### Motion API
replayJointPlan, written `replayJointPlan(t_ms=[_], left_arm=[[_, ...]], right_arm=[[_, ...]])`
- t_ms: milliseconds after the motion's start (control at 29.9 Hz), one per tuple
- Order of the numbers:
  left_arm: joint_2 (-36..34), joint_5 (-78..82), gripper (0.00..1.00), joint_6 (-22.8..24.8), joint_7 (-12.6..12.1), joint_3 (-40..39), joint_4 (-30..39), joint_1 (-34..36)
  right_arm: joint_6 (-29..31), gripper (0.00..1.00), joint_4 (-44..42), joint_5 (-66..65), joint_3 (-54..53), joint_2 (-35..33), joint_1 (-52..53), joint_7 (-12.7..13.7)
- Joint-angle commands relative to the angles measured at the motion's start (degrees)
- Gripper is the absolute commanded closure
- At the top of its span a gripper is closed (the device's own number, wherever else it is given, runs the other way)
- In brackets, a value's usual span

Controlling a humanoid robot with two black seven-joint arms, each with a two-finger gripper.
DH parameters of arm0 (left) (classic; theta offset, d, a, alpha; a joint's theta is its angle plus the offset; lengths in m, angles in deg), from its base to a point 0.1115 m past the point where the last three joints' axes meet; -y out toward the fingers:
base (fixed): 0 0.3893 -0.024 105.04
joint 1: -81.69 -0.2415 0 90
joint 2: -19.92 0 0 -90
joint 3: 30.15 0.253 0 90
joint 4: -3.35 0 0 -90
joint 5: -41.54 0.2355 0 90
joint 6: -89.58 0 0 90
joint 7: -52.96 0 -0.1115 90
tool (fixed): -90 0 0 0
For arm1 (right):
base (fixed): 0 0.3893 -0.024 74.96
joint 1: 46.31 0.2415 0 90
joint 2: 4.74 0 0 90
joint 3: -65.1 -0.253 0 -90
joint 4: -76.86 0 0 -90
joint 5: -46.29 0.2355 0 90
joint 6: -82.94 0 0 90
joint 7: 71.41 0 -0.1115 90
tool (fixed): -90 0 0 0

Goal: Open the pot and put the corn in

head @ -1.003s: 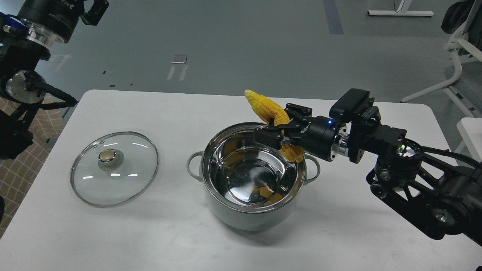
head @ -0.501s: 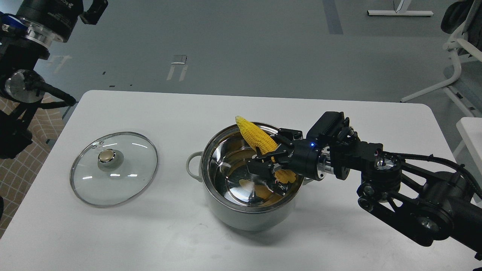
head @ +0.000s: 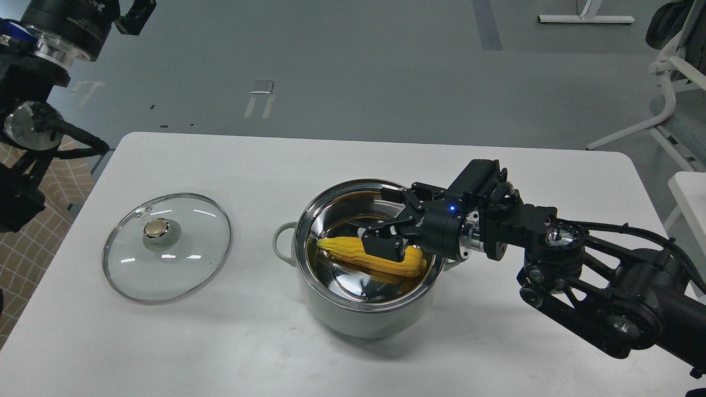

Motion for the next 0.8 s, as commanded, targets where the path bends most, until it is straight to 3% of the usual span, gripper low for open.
replayJointPlan(t_ms=[0,234,435,769], left_arm=[[-0.2,-0.2,0.02,0.5,0.1,0.0,0.0,-0.1],[0.2,-0.7,0.02,0.5,0.3,-0.1,-0.1,-0.1],[0.8,-0.8,0.02,0.2,0.4,-0.1,-0.1,-0.1],[1.1,-1.7,0.02,-0.4,0.0,-1.9,-0.4,-0.1]], right_arm=[[0.2,0.0,0.0,0.6,-12.5,3.2,-0.2,-0.1],[0.5,0.0,-4.8,13.2,-35.6,10.0,2.7,0.3],[0.2,0.0,-14.2,28.5,-45.0,7.2,6.2,0.3],[-0.4,0.0,-31.2,55.6,-51.3,4.8,6.9,-0.2]])
